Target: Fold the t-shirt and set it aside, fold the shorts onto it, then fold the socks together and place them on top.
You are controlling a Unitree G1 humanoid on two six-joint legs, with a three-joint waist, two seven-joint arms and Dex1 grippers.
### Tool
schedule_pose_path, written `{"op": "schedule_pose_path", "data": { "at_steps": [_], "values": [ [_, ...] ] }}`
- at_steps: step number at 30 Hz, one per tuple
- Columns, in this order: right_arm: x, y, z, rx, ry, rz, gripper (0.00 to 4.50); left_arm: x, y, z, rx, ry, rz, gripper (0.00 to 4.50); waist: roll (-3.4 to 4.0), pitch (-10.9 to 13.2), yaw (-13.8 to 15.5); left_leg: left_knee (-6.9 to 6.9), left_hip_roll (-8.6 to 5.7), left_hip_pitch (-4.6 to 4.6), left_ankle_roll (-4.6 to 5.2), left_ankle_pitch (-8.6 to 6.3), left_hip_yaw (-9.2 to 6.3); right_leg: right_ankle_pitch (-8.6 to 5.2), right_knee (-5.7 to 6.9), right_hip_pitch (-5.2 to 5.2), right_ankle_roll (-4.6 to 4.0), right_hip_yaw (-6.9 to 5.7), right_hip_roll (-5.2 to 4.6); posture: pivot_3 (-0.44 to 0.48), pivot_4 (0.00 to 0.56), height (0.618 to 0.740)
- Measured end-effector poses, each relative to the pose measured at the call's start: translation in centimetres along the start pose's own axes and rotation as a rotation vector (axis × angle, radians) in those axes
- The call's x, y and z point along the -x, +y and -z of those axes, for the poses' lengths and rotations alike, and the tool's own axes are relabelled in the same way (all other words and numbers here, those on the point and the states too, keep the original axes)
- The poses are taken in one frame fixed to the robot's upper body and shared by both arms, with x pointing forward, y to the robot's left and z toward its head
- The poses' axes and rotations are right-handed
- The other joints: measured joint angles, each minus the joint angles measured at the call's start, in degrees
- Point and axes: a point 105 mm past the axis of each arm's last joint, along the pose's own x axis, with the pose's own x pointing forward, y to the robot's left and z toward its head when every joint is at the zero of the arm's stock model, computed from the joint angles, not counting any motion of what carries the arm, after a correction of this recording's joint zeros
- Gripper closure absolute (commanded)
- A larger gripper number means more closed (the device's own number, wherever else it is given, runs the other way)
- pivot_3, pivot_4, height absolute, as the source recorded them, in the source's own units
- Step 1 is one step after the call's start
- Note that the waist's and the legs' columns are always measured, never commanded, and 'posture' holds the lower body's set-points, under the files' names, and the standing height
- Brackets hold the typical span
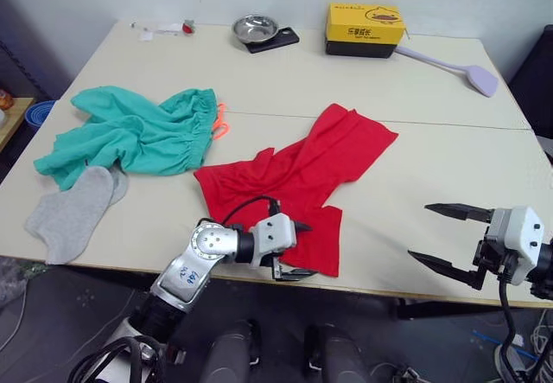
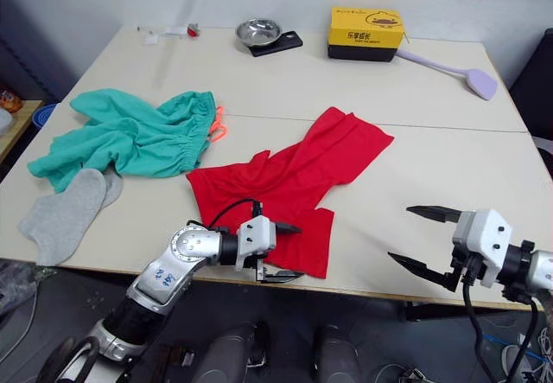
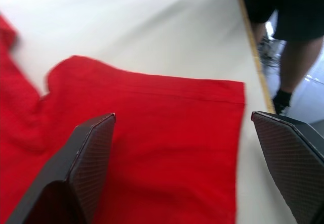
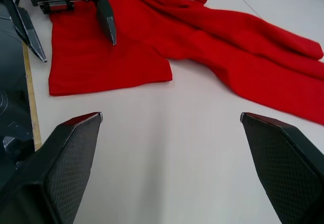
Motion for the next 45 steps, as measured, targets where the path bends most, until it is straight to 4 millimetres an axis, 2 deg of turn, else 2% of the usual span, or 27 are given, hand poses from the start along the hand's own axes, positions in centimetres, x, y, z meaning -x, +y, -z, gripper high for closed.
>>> {"op": "schedule_pose_path", "data": {
  "at_steps": [3,6,8,11,15,19,22,23,29,33,37,40,42,45],
  "values": [
    [0.0,0.0,-0.3,-0.002,0.003,0.011,0.0,-0.3,-0.3,0.7,-0.004,0.036,0.028,0.62,0.0,0.0,0.0,0.02,0.0,0.0,0.01,0.0,0.0,0.0,0.02,0.0,0.0,0.01,0.0,0.0,0.15,0.74],
    [0.2,-0.5,-0.5,-0.003,0.006,0.039,0.0,-0.6,-0.1,0.6,-0.02,0.048,0.033,1.5,0.0,0.0,0.1,0.03,0.0,0.01,0.06,-0.02,-0.02,0.0,0.0,0.04,0.0,0.0,-0.01,0.0,0.15,0.74],
    [0.2,-0.5,-0.5,-0.008,0.008,0.039,0.0,-1.0,0.1,0.6,-0.021,0.046,0.028,2.27,0.0,0.0,0.1,0.04,0.0,0.01,0.14,-0.05,-0.03,0.0,-0.01,0.06,0.0,0.0,-0.01,0.0,0.15,0.74],
    [0.2,-0.6,-0.6,-0.01,0.006,0.041,0.0,-1.3,0.4,0.5,-0.018,0.047,0.012,3.16,0.0,0.0,0.1,0.05,0.0,0.03,0.16,-0.04,-0.05,0.0,-0.03,0.11,0.0,-0.02,-0.01,0.0,0.15,0.74],
    [0.3,-0.7,-0.4,-0.006,-0.001,0.043,0.0,-0.8,0.6,0.7,-0.011,0.054,-0.001,4.43,0.0,0.0,0.1,0.05,0.0,0.05,0.16,-0.04,-0.06,0.0,-0.02,0.13,0.01,-0.05,-0.01,0.0,0.15,0.74],
    [0.5,-1.6,0.1,-0.002,-0.013,0.062,0.0,0.7,0.3,1.2,-0.004,0.063,-0.002,4.47,0.0,0.0,-0.4,0.01,0.07,0.17,0.16,-0.04,-0.06,0.0,-0.02,0.21,0.0,-0.03,0.06,0.0,0.15,0.74],
    [-0.3,-2.6,-0.1,0.021,-0.044,0.068,0.0,2.6,0.4,1.8,0.006,0.081,-0.019,4.47,-0.02,0.0,-1.1,0.0,0.14,0.2,0.15,-0.05,-0.06,-0.01,0.03,0.2,-0.02,-0.02,0.12,0.0,0.15,0.74],
    [-0.7,-2.9,-0.2,0.029,-0.053,0.066,0.0,3.6,0.5,2.1,0.006,0.096,-0.029,4.47,-0.04,0.0,-1.5,0.0,0.18,0.2,0.14,-0.05,-0.06,-0.02,0.04,0.19,-0.03,-0.02,0.15,0.0,0.15,0.74],
    [-3.8,-5.6,0.1,0.14,0.002,0.035,0.0,13.1,1.9,4.0,0.035,0.256,-0.145,4.47,0.11,0.1,-3.0,-0.05,0.3,0.16,-0.11,0.01,-0.05,-0.09,0.19,-0.02,-0.16,0.03,0.28,0.0,0.15,0.74],
    [-6.5,-7.9,-0.2,0.27,0.093,0.003,0.0,16.3,2.3,4.6,0.047,0.316,-0.198,4.47,0.15,0.1,-3.1,-0.06,0.31,0.08,-0.42,0.06,0.03,-0.09,0.21,-0.19,-0.16,0.1,0.28,0.0,0.15,0.74],
    [-8.3,-9.5,-0.1,0.329,0.182,-0.008,0.0,18.3,2.7,5.1,0.052,0.353,-0.245,4.47,0.17,0.1,-3.0,-0.09,0.31,0.04,-0.45,0.05,0.04,-0.11,0.19,-0.26,-0.2,0.1,0.28,0.0,0.15,0.74],
    [-10.3,-10.1,1.2,0.339,0.277,-0.048,0.0,19.5,2.9,5.4,0.056,0.375,-0.269,4.47,0.17,0.1,-3.2,-0.09,0.31,0.03,-0.45,0.06,0.07,-0.11,0.21,-0.27,-0.2,0.1,0.28,0.0,0.15,0.74],
    [-11.2,-10.1,2.7,0.319,0.348,-0.082,0.0,19.8,2.9,5.4,0.059,0.379,-0.277,4.47,0.17,0.1,-3.2,-0.09,0.31,0.02,-0.44,0.07,0.11,-0.11,0.22,-0.28,-0.2,0.12,0.28,0.0,0.15,0.74],
    [-11.6,-10.7,2.6,0.338,0.386,-0.11,0.0,19.8,2.9,5.4,0.063,0.38,-0.279,4.47,0.16,0.1,-3.3,-0.03,0.31,0.04,-0.42,0.06,0.15,-0.11,0.26,-0.26,-0.19,0.16,0.28,0.0,0.15,0.74]
  ]
}}
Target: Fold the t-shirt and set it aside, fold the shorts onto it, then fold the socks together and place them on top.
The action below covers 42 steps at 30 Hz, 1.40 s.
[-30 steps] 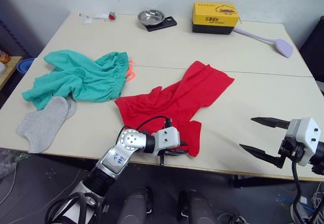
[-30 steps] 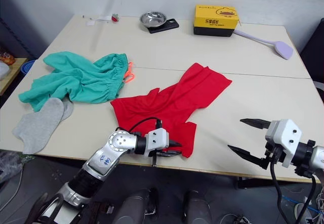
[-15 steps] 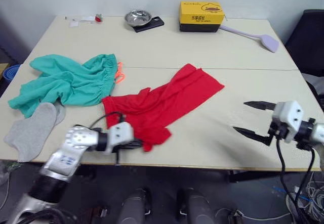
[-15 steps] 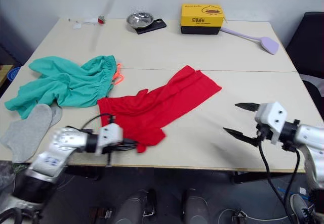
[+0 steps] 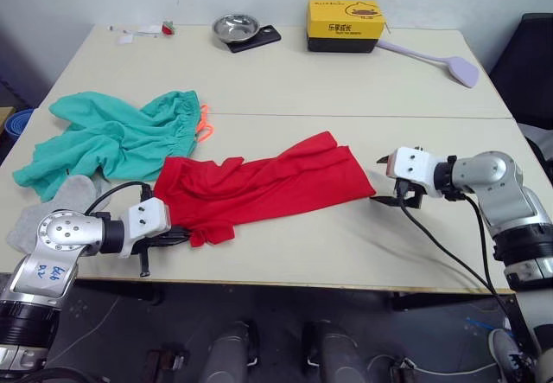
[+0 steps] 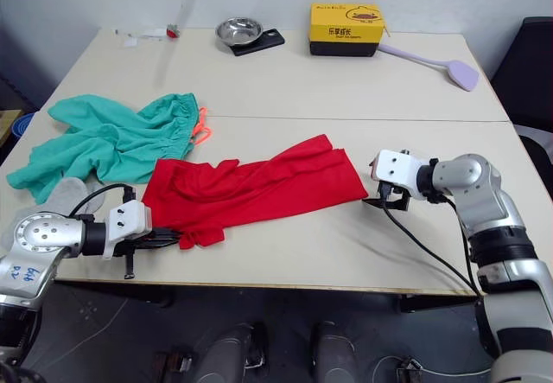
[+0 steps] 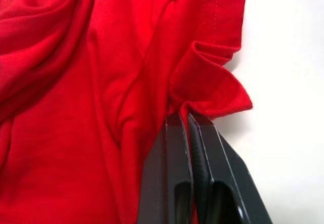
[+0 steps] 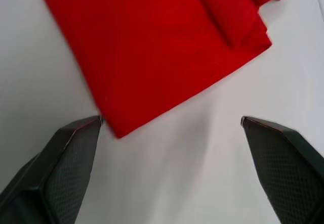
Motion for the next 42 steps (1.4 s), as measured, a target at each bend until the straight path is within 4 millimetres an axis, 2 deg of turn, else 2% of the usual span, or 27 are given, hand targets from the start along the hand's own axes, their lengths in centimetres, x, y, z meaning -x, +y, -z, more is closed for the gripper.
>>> {"op": "schedule_pose_path", "data": {
  "at_steps": [5,10,17,18,24,28,34,39,42],
  "values": [
    [-0.3,-0.2,-0.1,0.006,0.001,-0.038,0.0,0.0,0.0,0.0,0.008,0.002,-0.005,4.47,-0.05,0.0,0.0,0.0,0.0,0.04,-0.23,-0.14,0.0,0.01,0.03,0.02,0.01,0.01,0.0,0.0,0.15,0.74],
    [-1.1,0.5,-0.7,0.029,-0.024,-0.078,1.67,0.0,0.0,0.0,0.014,0.003,-0.007,4.5,-0.12,-0.1,-0.4,0.0,0.03,0.08,-0.24,-0.14,0.04,0.0,0.09,0.03,0.01,0.03,0.03,0.0,0.15,0.74],
    [-1.6,1.8,-1.0,0.038,-0.051,-0.148,4.23,0.0,0.0,0.0,0.015,0.001,-0.001,4.5,-0.16,-0.1,-1.3,0.01,0.08,0.1,-0.07,-0.01,0.06,0.0,0.16,0.03,0.01,0.05,0.08,0.0,0.15,0.74],
    [-1.7,1.9,-1.0,0.039,-0.057,-0.154,4.47,0.0,-0.1,0.0,0.013,0.0,0.005,4.5,-0.18,-0.1,-1.4,0.01,0.1,0.11,-0.07,0.0,0.08,0.0,0.17,0.03,0.01,0.06,0.09,0.0,0.15,0.74],
    [-1.5,2.5,-1.0,-0.015,-0.097,-0.177,4.47,0.9,-1.4,0.0,0.014,-0.037,0.093,4.5,-0.18,-0.1,-1.4,-0.02,0.19,0.12,-0.19,-0.06,0.08,-0.03,0.15,-0.01,-0.05,0.07,0.15,0.0,0.15,0.74],
    [0.0,4.7,-0.7,-0.076,-0.131,-0.278,4.47,2.6,-2.4,0.3,0.043,-0.05,0.126,4.5,-0.16,-0.1,-1.0,-0.04,0.24,0.09,-0.19,-0.13,0.03,-0.07,0.05,0.0,-0.13,0.01,0.18,0.0,0.15,0.74],
    [3.7,10.4,0.2,-0.167,-0.125,-0.528,4.47,4.0,-5.4,0.5,0.124,-0.098,0.178,4.5,-0.1,-0.1,0.0,0.02,0.24,0.07,-0.26,-0.52,0.05,-0.07,-0.12,0.03,-0.13,0.07,0.14,0.0,0.15,0.74],
    [5.8,12.8,-0.1,-0.247,-0.125,-0.598,4.47,4.8,-7.0,0.5,0.22,-0.105,0.194,4.5,-0.05,0.0,0.2,-0.06,0.29,0.09,-0.18,-0.6,-0.01,-0.1,-0.1,-0.02,-0.19,0.07,0.14,0.0,0.15,0.74],
    [6.4,13.0,-0.6,-0.31,-0.149,-0.598,4.47,4.8,-7.3,0.2,0.375,-0.143,0.215,4.5,-0.03,0.0,0.2,-0.07,0.34,0.09,-0.21,-0.6,-0.03,-0.13,-0.09,-0.03,-0.25,0.06,0.17,0.0,0.15,0.74]
  ]
}}
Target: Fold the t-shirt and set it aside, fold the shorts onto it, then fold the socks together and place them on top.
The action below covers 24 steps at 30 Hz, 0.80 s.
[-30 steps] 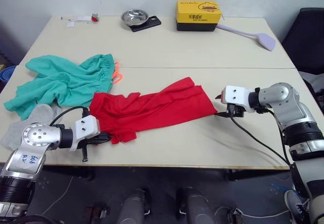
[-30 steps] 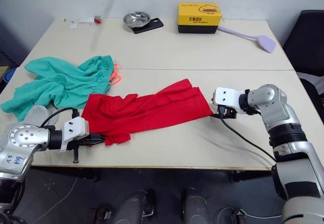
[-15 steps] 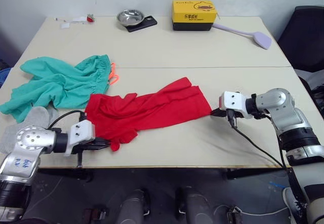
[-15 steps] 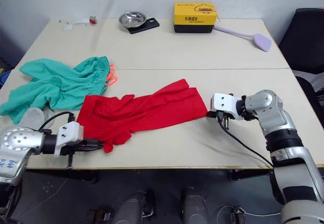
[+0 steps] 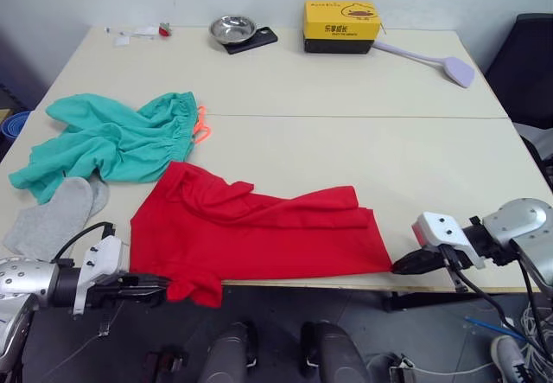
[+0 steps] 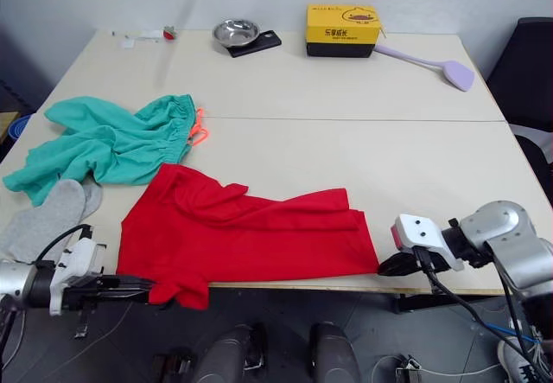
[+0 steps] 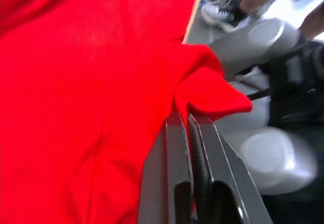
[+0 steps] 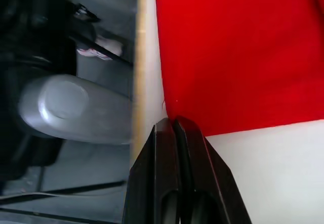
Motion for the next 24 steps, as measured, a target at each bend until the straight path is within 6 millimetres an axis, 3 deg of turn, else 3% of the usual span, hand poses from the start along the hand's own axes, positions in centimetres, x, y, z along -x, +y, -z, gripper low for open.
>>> {"op": "schedule_pose_path", "data": {
  "at_steps": [2,5,8,10,12,14,17,20,22,24],
  "values": [
    [0.2,-0.2,-0.3,-0.028,-0.02,0.009,4.47,-0.2,0.9,-2.1,0.036,-0.082,-0.005,4.5,0.01,0.0,0.0,0.04,0.0,0.0,-0.03,0.02,-0.04,0.01,0.03,0.01,-0.01,-0.01,0.0,0.0,0.15,0.74],
    [2.1,-3.2,-2.9,0.041,-0.07,0.141,4.47,-0.3,3.7,-6.8,-0.067,-0.177,-0.063,4.5,0.14,0.1,0.1,0.13,-0.06,0.02,-0.08,0.1,-0.01,0.13,0.03,0.05,-0.03,-0.02,0.0,0.0,0.15,0.74],
    [6.6,-8.8,-7.3,0.191,-0.148,0.436,4.47,-0.9,8.2,-13.6,-0.234,-0.358,-0.172,4.5,0.15,0.1,0.2,0.19,-0.12,-0.08,-0.34,0.47,0.1,0.26,0.09,-0.02,0.05,-0.06,0.07,0.0,0.15,0.74],
    [10.1,-12.2,-11.4,0.322,-0.2,0.67,4.47,-0.5,11.4,-18.4,-0.337,-0.431,-0.295,4.5,-0.02,0.2,0.1,0.19,-0.15,-0.38,-0.07,0.74,0.28,0.28,0.2,-0.4,0.09,-0.04,0.18,0.0,0.15,0.74],
    [14.4,-14.9,-15.6,0.454,-0.26,0.972,4.47,0.2,13.9,-23.1,-0.417,-0.503,-0.425,4.5,-0.23,0.2,0.1,0.38,-0.14,-1.03,0.06,0.96,0.69,0.28,0.91,-1.26,0.1,-0.13,0.23,0.0,0.15,0.74],
    [18.6,-15.7,-19.1,0.582,-0.298,1.253,4.47,1.2,14.9,-27.5,-0.524,-0.568,-0.532,4.5,-0.34,0.2,0.1,0.34,-0.2,-1.52,0.1,0.99,1.03,0.29,1.16,-2.03,0.13,-0.27,0.14,0.0,0.15,0.74],
    [22.9,-15.4,-21.6,0.68,-0.337,1.516,4.47,3.3,15.3,-32.1,-0.628,-0.682,-0.68,4.5,-0.45,0.3,-0.2,0.31,-0.31,-1.9,0.25,0.9,1.24,0.28,1.1,-2.46,0.14,-0.81,0.08,0.0,0.15,0.74],
    [25.6,-14.5,-23.3,0.766,-0.369,1.699,4.47,6.4,13.4,-36.9,-0.761,-0.85,-0.803,4.5,-0.61,0.4,-0.4,0.2,-0.47,-2.21,0.42,0.8,1.46,0.28,1.07,-2.87,0.13,-1.35,-0.24,0.0,0.15,0.74],
    [26.7,-13.7,-23.9,0.824,-0.376,1.779,4.47,8.2,11.8,-38.7,-0.861,-0.92,-0.851,4.5,-0.61,0.4,-0.4,0.17,-0.56,-2.18,0.53,0.74,1.6,0.27,1.09,-2.88,0.15,-1.67,-0.49,0.0,0.15,0.74],
    [27.4,-13.0,-24.0,0.87,-0.373,1.826,4.47,10.1,10.9,-39.0,-0.92,-0.96,-0.898,4.5,-0.61,0.4,-0.5,0.18,-0.6,-2.1,0.61,0.7,1.77,0.25,1.13,-2.86,0.19,-1.67,-0.59,0.0,0.15,0.74]
  ]
}}
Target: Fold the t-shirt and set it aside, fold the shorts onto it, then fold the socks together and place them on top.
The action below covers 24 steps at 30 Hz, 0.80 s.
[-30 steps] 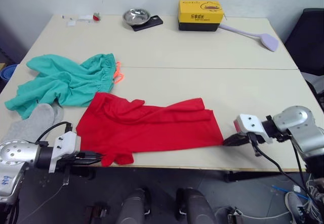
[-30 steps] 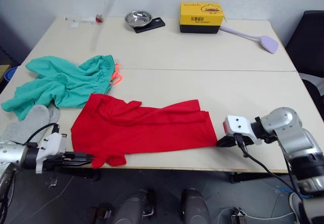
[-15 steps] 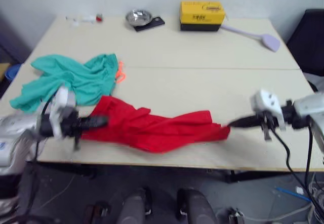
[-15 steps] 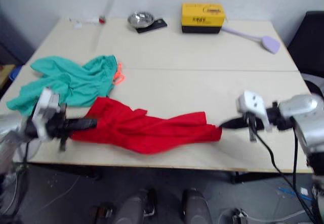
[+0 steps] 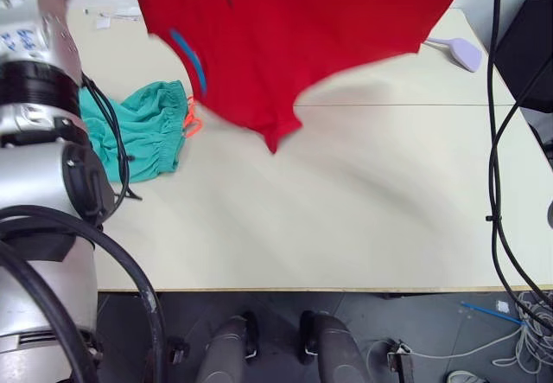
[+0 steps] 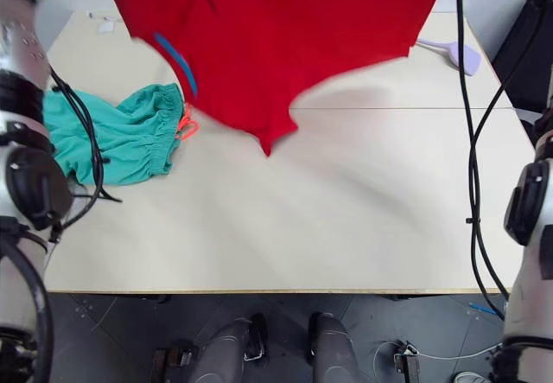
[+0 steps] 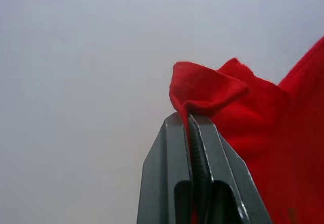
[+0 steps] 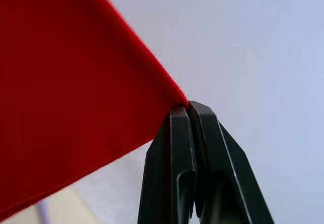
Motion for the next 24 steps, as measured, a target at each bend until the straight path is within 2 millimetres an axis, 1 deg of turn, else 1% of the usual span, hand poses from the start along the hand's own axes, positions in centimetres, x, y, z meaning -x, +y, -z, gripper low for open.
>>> {"op": "schedule_pose_path", "data": {
  "at_steps": [1,2,3,6,7,8,9,11,12,14,15,17,18,20,21,22,23,24],
  "values": [
    [0.3,-0.2,0.2,0.015,0.0,0.005,4.47,0.7,0.6,-0.2,-0.018,-0.01,-0.008,4.5,0.0,0.0,0.0,0.02,-0.02,0.04,0.1,0.0,0.06,0.0,0.05,0.03,0.07,0.01,-0.04,0.0,0.15,0.74],
    [0.7,0.0,0.6,0.022,0.002,-0.003,4.47,1.3,0.7,0.2,-0.018,-0.002,0.004,4.5,0.0,0.0,0.0,0.02,-0.01,0.08,0.14,0.0,0.06,0.02,0.08,0.11,0.12,0.01,-0.02,0.0,0.15,0.74],
    [1.1,0.5,1.0,0.024,0.008,-0.018,4.47,1.9,0.5,0.9,-0.008,0.016,0.021,4.5,0.0,0.0,0.0,0.12,0.0,0.17,0.22,0.0,0.08,0.04,0.14,0.23,0.18,0.02,-0.01,0.0,0.15,0.74],
    [3.3,4.3,3.4,0.012,0.047,-0.142,4.47,5.4,-2.3,5.3,0.055,0.118,0.137,4.5,0.01,0.0,-0.2,0.31,0.0,0.91,0.48,0.15,0.15,0.22,0.12,1.01,0.48,0.17,-0.01,0.0,0.15,0.74],
    [4.4,5.9,4.3,0.002,0.061,-0.198,4.47,7.3,-3.6,7.2,0.082,0.168,0.185,4.5,0.02,0.0,-0.2,0.34,-0.04,1.19,0.56,0.2,0.18,0.29,0.03,1.25,0.55,0.27,-0.06,0.0,0.15,0.74],
    [5.9,7.7,5.3,-0.015,0.078,-0.265,4.47,9.6,-5.1,9.0,0.117,0.224,0.236,4.5,0.02,0.0,-0.4,0.43,-0.06,1.28,0.61,0.22,0.19,0.35,0.03,1.37,0.61,0.33,-0.11,0.0,0.15,0.74],
    [7.1,9.2,5.9,-0.026,0.088,-0.324,4.47,11.6,-6.5,10.4,0.147,0.275,0.275,4.5,0.02,0.0,-0.5,0.58,-0.04,1.22,0.63,0.22,0.16,0.38,0.2,1.37,0.59,0.39,-0.15,0.0,0.15,0.74],
    [10.6,12.6,6.7,-0.067,0.08,-0.472,4.47,16.1,-9.6,12.2,0.184,0.362,0.376,4.5,0.02,0.0,-0.8,0.72,0.03,1.19,0.64,0.11,0.03,0.4,0.31,1.44,0.6,0.73,-0.26,0.0,0.15,0.74],
    [13.2,14.8,7.0,-0.101,0.082,-0.57,4.47,18.8,-11.4,12.9,0.22,0.416,0.423,4.5,0.02,0.0,-0.9,0.82,0.09,1.13,0.59,-0.01,-0.06,0.39,0.27,1.49,0.59,0.77,-0.31,0.0,0.15,0.74],
    [18.3,18.2,7.2,-0.203,0.096,-0.746,4.47,23.1,-14.5,13.0,0.283,0.502,0.506,4.5,0.05,0.0,-0.9,0.78,0.11,1.08,0.57,-0.08,-0.21,0.38,0.15,1.51,0.58,0.83,-0.35,0.0,0.15,0.74],
    [20.8,19.5,6.9,-0.254,0.097,-0.825,4.47,24.8,-15.8,12.6,0.31,0.535,0.542,4.5,0.07,0.1,-0.8,0.77,0.11,1.02,0.57,-0.12,-0.25,0.37,0.07,1.5,0.57,0.82,-0.35,0.0,0.15,0.74],
    [24.4,21.2,5.7,-0.357,0.085,-0.94,4.47,27.1,-17.8,11.1,0.348,0.579,0.614,4.5,0.1,0.1,-0.7,0.84,0.12,1.1,0.57,-0.15,-0.4,0.37,-0.1,1.75,0.58,0.77,-0.36,0.0,0.15,0.74],
    [25.5,21.6,5.2,-0.407,0.087,-0.976,4.47,27.8,-18.5,10.4,0.357,0.596,0.647,4.5,0.1,0.1,-0.7,0.92,0.14,1.25,0.57,-0.16,-0.45,0.38,-0.17,1.91,0.59,0.74,-0.36,0.0,0.15,0.74],
    [27.3,21.2,4.3,-0.485,0.091,-1.06,4.47,28.7,-19.4,8.8,0.364,0.614,0.702,4.5,0.2,0.1,-0.7,0.93,0.1,1.41,0.69,-0.3,-0.53,0.44,-0.29,2.05,0.58,0.75,-0.51,0.0,0.15,0.74],
    [28.4,20.8,4.3,-0.508,0.116,-1.12,4.47,29.3,-19.9,8.1,0.379,0.633,0.724,4.5,0.25,0.0,-0.4,0.9,0.09,1.67,0.61,-0.42,-0.56,0.45,-0.3,2.24,0.58,0.77,-0.6,0.0,0.15,0.74],
    [29.4,20.4,4.5,-0.534,0.152,-1.166,4.47,30.0,-20.3,7.8,0.405,0.658,0.727,4.5,0.27,0.1,-0.1,0.82,0.1,2.13,0.55,-0.75,-0.57,0.44,-0.43,2.67,0.56,0.76,-0.62,0.0,0.15,0.74],
    [30.2,20.0,4.5,-0.56,0.176,-1.2,4.47,30.5,-20.6,7.5,0.426,0.676,0.736,4.5,0.28,0.0,0.1,0.8,0.16,2.39,0.62,-0.96,-0.63,0.41,-0.55,2.95,0.5,0.73,-0.59,0.0,0.15,0.74],
    [30.7,19.8,4.4,-0.577,0.187,-1.235,4.47,30.7,-20.9,7.3,0.443,0.688,0.747,4.5,0.26,0.0,0.3,0.8,0.18,2.39,0.59,-1.0,-0.65,0.37,-0.55,2.95,0.43,0.74,-0.59,0.0,0.15,0.74]
  ]
}}
